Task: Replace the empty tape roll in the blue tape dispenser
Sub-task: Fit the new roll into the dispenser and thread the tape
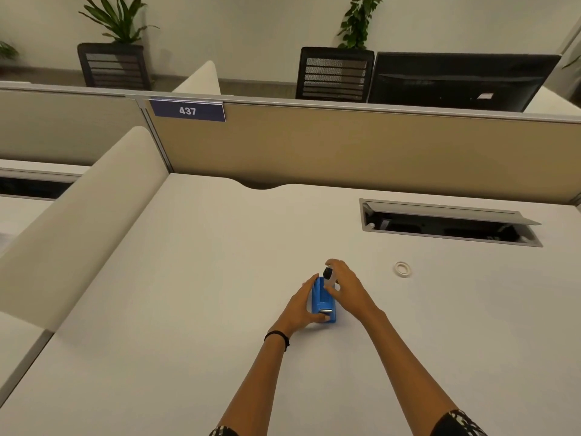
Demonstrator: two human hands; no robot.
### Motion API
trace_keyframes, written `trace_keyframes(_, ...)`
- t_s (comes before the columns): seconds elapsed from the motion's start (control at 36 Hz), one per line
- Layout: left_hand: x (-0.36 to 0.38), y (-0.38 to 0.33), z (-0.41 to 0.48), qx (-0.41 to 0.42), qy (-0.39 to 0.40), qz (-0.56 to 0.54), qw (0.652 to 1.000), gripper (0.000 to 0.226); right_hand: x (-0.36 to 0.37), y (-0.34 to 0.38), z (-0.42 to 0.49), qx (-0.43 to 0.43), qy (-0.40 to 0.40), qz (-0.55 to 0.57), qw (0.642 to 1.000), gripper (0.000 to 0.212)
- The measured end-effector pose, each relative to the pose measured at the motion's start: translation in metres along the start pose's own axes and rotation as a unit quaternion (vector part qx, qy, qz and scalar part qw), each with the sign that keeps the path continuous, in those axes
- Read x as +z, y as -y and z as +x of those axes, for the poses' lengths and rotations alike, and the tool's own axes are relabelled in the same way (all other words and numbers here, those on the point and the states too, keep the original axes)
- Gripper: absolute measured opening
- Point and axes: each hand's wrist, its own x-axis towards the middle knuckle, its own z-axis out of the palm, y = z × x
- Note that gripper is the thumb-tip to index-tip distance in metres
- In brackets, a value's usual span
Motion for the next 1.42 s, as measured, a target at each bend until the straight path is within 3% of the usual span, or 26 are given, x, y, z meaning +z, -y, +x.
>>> trace_keyframes(0.22, -0.015, -0.005, -0.005, -0.041, 0.052, -0.111, 0.992, 0.086, -0.004, 0.000, -0.008, 0.043, -0.063, 0.124, 0.989, 0.044)
trace_keyframes(0.44, -0.026, -0.012, -0.016, -0.033, -0.102, -0.188, 0.976, 0.030, -0.008, 0.000, -0.023, 0.101, -0.002, 0.208, 0.973, 0.051)
trace_keyframes(0.58, -0.022, -0.029, -0.022, -0.015, -0.084, -0.210, 0.974, 0.014, -0.013, 0.004, -0.032, 0.079, 0.031, 0.229, 0.970, 0.052)
trace_keyframes(0.81, -0.012, -0.041, -0.027, -0.019, -0.071, -0.223, 0.972, 0.021, -0.012, 0.010, -0.040, 0.076, 0.049, 0.252, 0.963, 0.051)
trace_keyframes(1.03, -0.006, -0.041, -0.029, -0.034, -0.102, -0.245, 0.964, 0.022, -0.010, 0.009, -0.043, 0.096, 0.004, 0.268, 0.959, 0.024)
trace_keyframes(1.42, 0.003, -0.048, -0.034, -0.013, -0.210, -0.267, 0.941, 0.024, -0.013, 0.017, -0.045, 0.110, -0.072, 0.248, 0.960, 0.031)
